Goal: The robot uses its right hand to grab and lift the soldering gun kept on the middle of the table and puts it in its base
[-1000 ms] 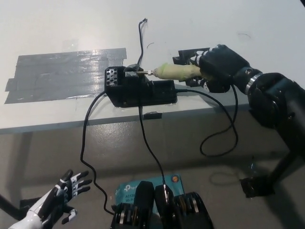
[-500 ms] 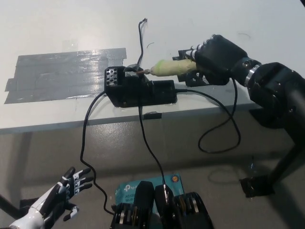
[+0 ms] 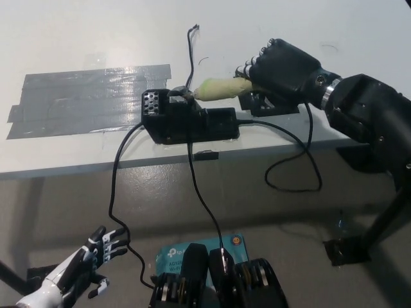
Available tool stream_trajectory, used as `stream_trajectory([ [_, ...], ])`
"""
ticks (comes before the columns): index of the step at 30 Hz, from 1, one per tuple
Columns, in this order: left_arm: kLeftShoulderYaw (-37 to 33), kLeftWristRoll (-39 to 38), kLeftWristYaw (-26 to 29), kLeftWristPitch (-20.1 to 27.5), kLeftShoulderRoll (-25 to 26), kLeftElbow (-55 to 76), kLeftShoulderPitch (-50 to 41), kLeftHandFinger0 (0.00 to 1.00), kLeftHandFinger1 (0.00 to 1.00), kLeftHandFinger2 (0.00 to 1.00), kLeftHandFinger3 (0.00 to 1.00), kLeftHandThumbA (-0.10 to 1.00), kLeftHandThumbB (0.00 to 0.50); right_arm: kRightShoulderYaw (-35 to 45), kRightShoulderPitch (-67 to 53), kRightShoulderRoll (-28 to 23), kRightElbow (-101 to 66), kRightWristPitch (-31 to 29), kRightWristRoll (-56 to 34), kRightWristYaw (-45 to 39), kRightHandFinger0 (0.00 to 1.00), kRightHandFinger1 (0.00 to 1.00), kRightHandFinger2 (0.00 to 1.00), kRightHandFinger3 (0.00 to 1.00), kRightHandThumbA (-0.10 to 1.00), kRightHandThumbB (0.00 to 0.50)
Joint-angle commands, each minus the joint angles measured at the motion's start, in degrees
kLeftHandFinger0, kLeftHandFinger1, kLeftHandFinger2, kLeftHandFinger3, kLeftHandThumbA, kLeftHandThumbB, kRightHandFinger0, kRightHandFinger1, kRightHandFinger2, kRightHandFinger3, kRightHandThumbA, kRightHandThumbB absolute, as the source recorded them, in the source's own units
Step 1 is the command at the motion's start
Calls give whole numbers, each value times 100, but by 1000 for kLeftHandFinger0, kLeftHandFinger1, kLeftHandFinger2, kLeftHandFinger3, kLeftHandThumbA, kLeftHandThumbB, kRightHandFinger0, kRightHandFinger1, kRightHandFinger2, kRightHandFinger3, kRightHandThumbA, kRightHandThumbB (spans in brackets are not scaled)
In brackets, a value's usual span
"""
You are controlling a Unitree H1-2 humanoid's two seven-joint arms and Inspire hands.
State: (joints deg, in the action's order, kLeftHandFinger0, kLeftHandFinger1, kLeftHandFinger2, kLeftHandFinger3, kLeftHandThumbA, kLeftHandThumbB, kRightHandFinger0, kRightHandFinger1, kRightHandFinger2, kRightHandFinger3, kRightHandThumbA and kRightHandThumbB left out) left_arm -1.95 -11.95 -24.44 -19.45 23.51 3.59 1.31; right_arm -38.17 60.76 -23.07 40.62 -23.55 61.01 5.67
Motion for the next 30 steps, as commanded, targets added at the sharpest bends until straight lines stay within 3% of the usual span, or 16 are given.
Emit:
stream_trajectory([
  [1,-5,69,-58,-9,180,115,124,1000,1000,1000,1000,1000,242,-61,351,-164,-5,-171,221,444,0,35,489,183,-100,39],
  [4,-21,87,-45,6,168,125,120,1000,1000,1000,1000,1000,259,-172,427,-88,156,-146,304,542,0,47,510,194,-97,61],
  [6,-5,45,-52,1,148,127,119,1000,1000,1000,1000,1000,253,-199,477,-58,206,-176,271,556,0,50,510,177,-100,47],
  [7,6,3,-68,-6,137,149,115,1000,1000,1000,1000,1000,244,-180,513,-21,190,-152,198,373,0,47,509,266,-100,60],
  [8,13,-16,-76,-8,134,157,112,1000,1000,1000,1000,1000,244,-182,534,-1,196,-141,164,303,0,46,507,272,-100,61],
  [9,2,-4,-80,0,138,164,113,1000,1000,1000,1000,1000,226,-185,565,30,209,-121,174,331,0,30,490,193,-62,4],
  [13,-20,17,-67,-40,131,201,121,1000,1000,1000,1000,1000,238,-226,682,79,245,-114,157,180,0,95,550,248,32,0],
  [14,-29,4,-105,-19,151,177,131,1000,1000,1000,1000,1000,229,-215,709,106,258,-130,121,172,0,99,552,258,-41,30],
  [15,-66,50,-125,28,172,153,143,1000,1000,1000,1000,1000,252,-270,758,121,287,-130,203,230,0,90,558,360,-64,86],
  [17,-55,31,-122,10,170,167,136,1000,1000,1000,1000,1000,240,-294,832,173,365,-152,189,221,0,54,523,372,-44,50],
  [18,-30,-9,-132,36,151,167,135,1000,1000,1000,1000,1000,226,-298,864,192,366,-99,174,99,0,53,522,356,-10,2],
  [20,-18,-16,-135,18,147,162,146,1000,1000,1000,1000,1000,235,-316,913,221,421,-94,182,134,0,51,518,323,47,0],
  [22,-35,31,-128,28,163,184,145,1000,1000,1000,1000,1000,255,-393,982,253,489,-71,276,241,0,42,499,408,-20,94],
  [25,-39,21,-150,28,175,195,151,1000,1000,1000,1000,1000,241,-501,1018,253,446,11,424,237,0,36,502,345,-11,71],
  [28,-66,75,-132,32,172,207,172,1000,1000,1000,1000,1000,254,-494,1012,279,488,-81,337,282,0,38,497,336,-48,86],
  [30,-85,96,-130,-3,179,199,193,1000,1000,1000,1000,1000,258,-599,1007,313,711,-180,477,855,0,15,457,316,-66,98],
])
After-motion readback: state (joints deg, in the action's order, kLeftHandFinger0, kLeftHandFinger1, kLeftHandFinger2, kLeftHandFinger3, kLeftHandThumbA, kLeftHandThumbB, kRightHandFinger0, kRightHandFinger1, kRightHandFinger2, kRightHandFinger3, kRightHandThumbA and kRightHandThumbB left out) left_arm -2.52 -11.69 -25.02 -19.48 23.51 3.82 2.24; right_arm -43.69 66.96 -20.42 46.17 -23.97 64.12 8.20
